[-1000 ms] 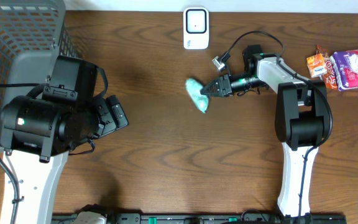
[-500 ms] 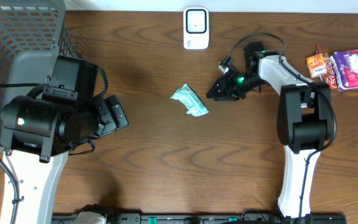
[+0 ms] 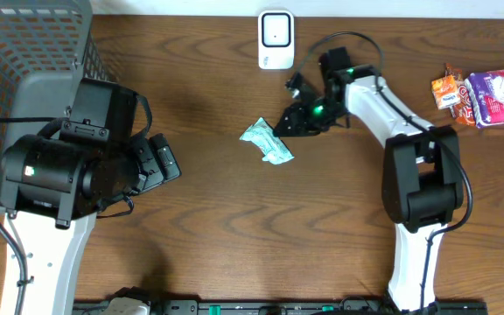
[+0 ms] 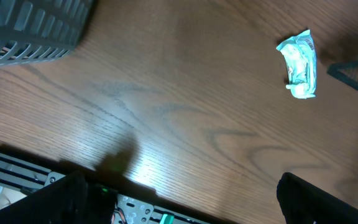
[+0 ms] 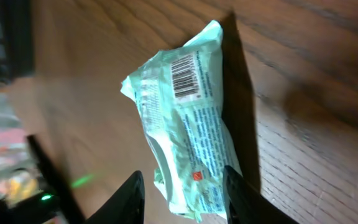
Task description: Scan the item barcode
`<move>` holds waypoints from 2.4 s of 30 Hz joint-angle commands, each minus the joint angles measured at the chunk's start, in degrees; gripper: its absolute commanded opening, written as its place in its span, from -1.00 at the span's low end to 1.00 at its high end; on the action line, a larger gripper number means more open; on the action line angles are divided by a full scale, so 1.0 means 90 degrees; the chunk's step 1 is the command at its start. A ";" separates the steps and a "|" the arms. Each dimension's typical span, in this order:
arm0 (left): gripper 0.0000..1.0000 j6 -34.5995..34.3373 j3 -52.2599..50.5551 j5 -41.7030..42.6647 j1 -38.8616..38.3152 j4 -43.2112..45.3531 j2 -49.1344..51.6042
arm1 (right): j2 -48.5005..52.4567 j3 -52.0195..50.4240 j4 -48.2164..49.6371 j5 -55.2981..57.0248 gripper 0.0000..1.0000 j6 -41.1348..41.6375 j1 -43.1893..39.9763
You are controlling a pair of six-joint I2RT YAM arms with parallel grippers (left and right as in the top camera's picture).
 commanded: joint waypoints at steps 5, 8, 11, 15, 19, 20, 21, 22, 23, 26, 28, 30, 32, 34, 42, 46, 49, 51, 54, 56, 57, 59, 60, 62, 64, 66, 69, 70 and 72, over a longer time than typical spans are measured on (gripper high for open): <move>0.96 -0.0036 0.0007 -0.0078 0.0027 -0.0012 0.0017 | -0.0984 0.0007 0.0182 0.3373 -0.14 0.0692 0.1030; 0.96 -0.0036 0.0007 -0.0078 0.0027 -0.0012 0.0017 | -0.0957 0.0000 0.0398 0.4012 -0.12 0.0690 0.1503; 0.96 -0.0036 0.0007 -0.0078 0.0027 -0.0012 0.0017 | -0.0889 -0.0002 0.0481 0.5030 -0.12 0.0869 0.1957; 0.96 -0.0036 0.0007 -0.0078 0.0027 -0.0012 0.0017 | -0.0879 -0.0039 0.0481 0.6326 -0.14 0.1222 0.2431; 0.96 -0.0034 0.0007 -0.0078 0.0027 -0.0012 0.0017 | -0.0879 -0.0197 0.0517 0.6547 -0.17 0.1358 0.2744; 0.96 -0.0036 0.0007 -0.0078 0.0027 -0.0012 0.0017 | -0.0879 -0.0253 0.0563 0.6540 -0.19 0.1450 0.2786; 0.96 -0.0034 0.0007 -0.0078 0.0027 -0.0012 0.0017 | -0.0879 -0.0325 0.0636 0.6535 -0.24 0.1564 0.2824; 0.96 -0.0036 0.0007 -0.0078 0.0027 -0.0012 0.0017 | -0.0879 -0.0406 0.0729 0.6528 -0.30 0.1596 0.2854; 0.96 -0.0036 0.0007 -0.0078 0.0027 -0.0012 0.0017 | -0.0879 -0.0503 0.0838 0.6516 -0.34 0.1593 0.2885; 0.95 -0.0036 0.0007 -0.0078 0.0027 -0.0012 0.0017 | -0.0879 -0.0867 0.1183 0.6518 -0.48 0.1591 0.2958; 0.96 -0.0036 0.0007 -0.0078 0.0027 -0.0012 0.0017 | -0.0874 -0.1144 0.1423 0.6530 -0.49 0.1566 0.2960; 0.96 -0.0036 0.0007 -0.0078 0.0027 -0.0012 0.0017 | -0.0872 -0.1365 0.1598 0.6596 -0.49 0.1557 0.2953; 0.96 -0.0036 0.0007 -0.0078 0.0027 -0.0012 0.0017 | -0.0872 -0.1498 0.1729 0.6664 -0.49 0.1496 0.2936; 0.96 -0.0036 0.0007 -0.0078 0.0027 -0.0012 0.0017 | -0.0872 -0.1513 0.1734 0.6766 -0.49 0.1496 0.2922; 0.96 -0.0036 0.0007 -0.0078 0.0027 -0.0012 0.0017 | -0.0872 -0.1513 0.1897 0.6878 -0.43 0.1498 0.2613; 0.96 -0.0036 0.0007 -0.0078 0.0027 -0.0012 0.0017 | -0.0867 -0.1518 0.2161 0.6873 -0.37 0.1491 0.2339; 0.95 -0.0036 0.0007 -0.0078 0.0027 -0.0012 0.0017 | -0.0860 -0.1525 0.2363 0.6788 -0.34 0.1294 0.2166; 0.95 -0.0034 0.0007 -0.0078 0.0027 -0.0012 0.0017 | -0.0857 -0.1525 0.2504 0.6608 -0.24 0.1047 0.2050; 0.96 -0.0036 0.0007 -0.0078 0.0027 -0.0012 0.0017 | -0.0855 -0.1525 0.2708 0.6382 -0.14 0.0969 0.1848; 0.96 -0.0036 0.0007 -0.0078 0.0027 -0.0012 0.0017 | -0.0845 -0.1525 0.2822 0.6113 -0.08 0.0971 0.1712; 0.96 -0.0034 0.0007 -0.0078 0.0027 -0.0012 0.0017 | -0.0845 -0.1525 0.2875 0.5962 -0.07 0.0979 0.1649; 0.96 -0.0036 0.0007 -0.0078 0.0027 -0.0012 0.0017 | -0.0845 -0.1525 0.2946 0.5712 -0.07 0.1209 0.1530; 0.96 -0.0036 0.0007 -0.0078 0.0027 -0.0012 0.0017 | -0.0845 -0.1525 0.2953 0.5668 -0.07 0.1377 0.1486; 0.96 -0.0036 0.0007 -0.0078 0.0027 -0.0012 0.0017 | -0.0845 -0.1525 0.2926 0.5666 -0.06 0.1593 0.1426; 0.95 -0.0036 0.0007 -0.0078 0.0027 -0.0012 0.0017 | -0.0845 -0.1525 0.2873 0.5763 -0.06 0.1596 0.1389; 0.95 -0.0036 0.0007 -0.0078 0.0027 -0.0012 0.0017 | -0.0848 -0.1525 0.2764 0.5906 -0.07 0.1596 0.1367; 0.96 -0.0036 0.0007 -0.0078 0.0027 -0.0012 0.0017 | -0.0906 -0.1523 0.2608 0.5969 -0.07 0.1600 0.1365; 0.96 -0.0036 0.0007 -0.0078 0.0027 -0.0012 0.0017 | -0.0937 -0.1523 0.2594 0.5969 -0.06 0.1603 0.1365; 0.96 -0.0036 0.0007 -0.0078 0.0027 -0.0012 0.0017 | -0.1027 -0.1523 0.2565 0.5969 -0.02 0.1690 0.1360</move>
